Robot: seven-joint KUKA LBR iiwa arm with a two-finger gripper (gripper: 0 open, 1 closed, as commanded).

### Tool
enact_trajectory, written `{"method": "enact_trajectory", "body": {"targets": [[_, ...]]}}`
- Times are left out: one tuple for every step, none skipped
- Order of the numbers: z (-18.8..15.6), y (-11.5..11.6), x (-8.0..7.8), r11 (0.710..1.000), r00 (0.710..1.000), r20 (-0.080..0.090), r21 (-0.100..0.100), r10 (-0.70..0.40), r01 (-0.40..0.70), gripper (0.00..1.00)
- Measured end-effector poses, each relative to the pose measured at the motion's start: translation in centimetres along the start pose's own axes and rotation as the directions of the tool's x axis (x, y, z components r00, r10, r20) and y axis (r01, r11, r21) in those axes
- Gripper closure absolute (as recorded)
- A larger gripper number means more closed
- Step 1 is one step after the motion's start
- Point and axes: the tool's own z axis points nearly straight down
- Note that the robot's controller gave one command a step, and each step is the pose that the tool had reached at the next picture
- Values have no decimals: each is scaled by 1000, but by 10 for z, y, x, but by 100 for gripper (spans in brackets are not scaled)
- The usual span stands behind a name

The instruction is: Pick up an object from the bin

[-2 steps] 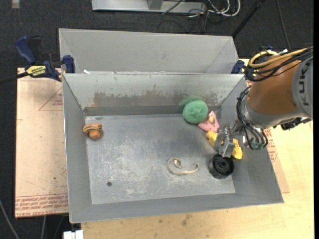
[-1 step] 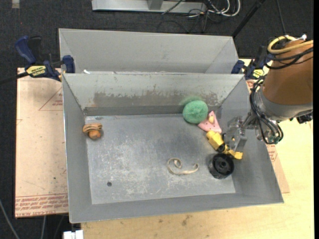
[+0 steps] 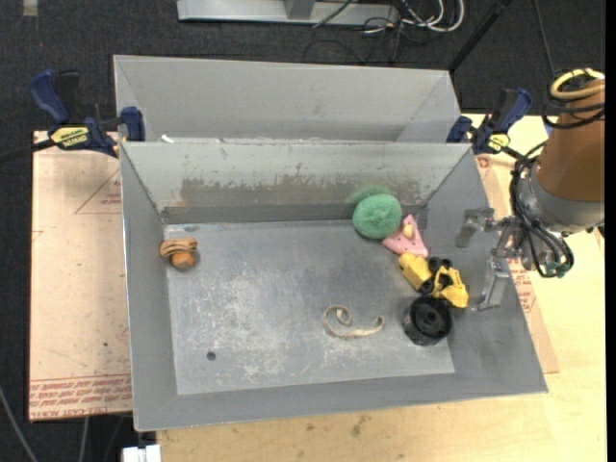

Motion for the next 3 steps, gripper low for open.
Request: {"method": "enact_trajectory", "body": {"targets": [[0,0,0,1000,1000,0,0,-1,1,0],[53,-2,12,997,997,4,0,82,-82,0],[75,21,-8,990,990,0,0,138,-138,0]]}}
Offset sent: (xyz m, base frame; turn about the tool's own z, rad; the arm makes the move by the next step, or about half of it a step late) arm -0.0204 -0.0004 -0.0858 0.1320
